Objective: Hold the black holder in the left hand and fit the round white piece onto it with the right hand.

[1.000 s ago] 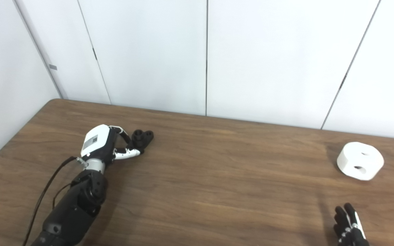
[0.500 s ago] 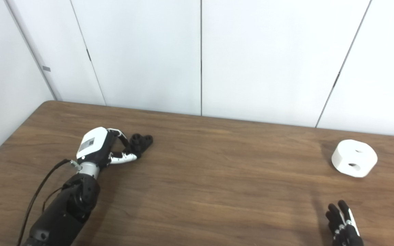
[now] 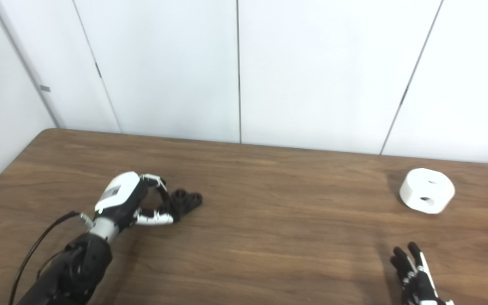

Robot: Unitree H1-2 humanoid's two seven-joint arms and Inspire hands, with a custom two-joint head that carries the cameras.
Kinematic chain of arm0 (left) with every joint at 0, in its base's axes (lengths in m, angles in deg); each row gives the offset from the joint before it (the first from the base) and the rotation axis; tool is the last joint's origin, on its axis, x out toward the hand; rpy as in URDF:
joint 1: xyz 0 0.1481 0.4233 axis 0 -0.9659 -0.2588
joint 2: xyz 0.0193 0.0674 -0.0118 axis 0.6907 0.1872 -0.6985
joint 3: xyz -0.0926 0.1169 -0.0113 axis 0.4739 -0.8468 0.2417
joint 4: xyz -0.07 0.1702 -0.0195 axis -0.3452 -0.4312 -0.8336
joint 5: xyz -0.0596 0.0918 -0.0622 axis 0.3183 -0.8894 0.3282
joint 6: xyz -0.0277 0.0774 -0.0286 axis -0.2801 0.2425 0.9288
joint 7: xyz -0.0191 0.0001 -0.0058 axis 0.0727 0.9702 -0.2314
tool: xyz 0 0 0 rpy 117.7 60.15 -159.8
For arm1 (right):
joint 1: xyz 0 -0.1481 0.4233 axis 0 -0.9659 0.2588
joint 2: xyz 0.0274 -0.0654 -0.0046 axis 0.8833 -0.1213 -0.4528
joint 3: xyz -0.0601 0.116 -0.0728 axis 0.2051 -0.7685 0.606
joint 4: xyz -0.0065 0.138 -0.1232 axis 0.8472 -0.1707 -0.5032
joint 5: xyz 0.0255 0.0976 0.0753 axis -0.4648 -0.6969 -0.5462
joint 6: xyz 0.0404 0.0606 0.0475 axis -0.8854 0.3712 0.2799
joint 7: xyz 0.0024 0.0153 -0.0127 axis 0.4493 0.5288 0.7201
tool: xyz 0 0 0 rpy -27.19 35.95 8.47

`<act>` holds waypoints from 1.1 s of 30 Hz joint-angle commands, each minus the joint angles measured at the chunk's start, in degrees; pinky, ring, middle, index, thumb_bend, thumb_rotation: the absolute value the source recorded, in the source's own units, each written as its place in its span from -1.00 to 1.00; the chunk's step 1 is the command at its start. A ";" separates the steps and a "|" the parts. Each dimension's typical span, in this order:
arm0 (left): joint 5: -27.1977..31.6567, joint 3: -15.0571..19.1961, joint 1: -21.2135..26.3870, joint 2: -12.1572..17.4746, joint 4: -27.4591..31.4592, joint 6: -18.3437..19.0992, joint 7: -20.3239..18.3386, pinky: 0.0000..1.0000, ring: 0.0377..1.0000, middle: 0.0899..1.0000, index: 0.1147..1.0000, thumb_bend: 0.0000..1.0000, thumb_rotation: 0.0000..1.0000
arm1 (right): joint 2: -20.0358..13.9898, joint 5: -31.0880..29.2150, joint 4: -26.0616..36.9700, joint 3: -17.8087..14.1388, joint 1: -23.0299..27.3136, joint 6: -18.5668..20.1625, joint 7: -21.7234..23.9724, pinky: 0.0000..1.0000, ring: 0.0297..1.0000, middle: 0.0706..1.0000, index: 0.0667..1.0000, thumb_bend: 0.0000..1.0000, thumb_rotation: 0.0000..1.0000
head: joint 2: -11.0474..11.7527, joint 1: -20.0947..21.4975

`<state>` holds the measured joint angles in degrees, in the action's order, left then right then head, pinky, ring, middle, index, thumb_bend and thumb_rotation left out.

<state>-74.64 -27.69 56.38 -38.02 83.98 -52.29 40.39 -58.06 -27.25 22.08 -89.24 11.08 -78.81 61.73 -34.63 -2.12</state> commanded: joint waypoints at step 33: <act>-3.04 -13.91 -7.28 -2.43 12.15 -10.71 -10.73 0.59 0.74 0.58 -0.15 0.02 -0.89 | 2.45 5.37 7.24 4.60 1.65 8.39 -5.10 1.00 0.84 0.83 1.00 0.32 1.00 | -7.93 8.59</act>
<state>-78.18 -39.41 50.80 -39.97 96.63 -61.17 31.88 -57.38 -22.40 27.85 -85.11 11.91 -70.89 56.32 -42.54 6.41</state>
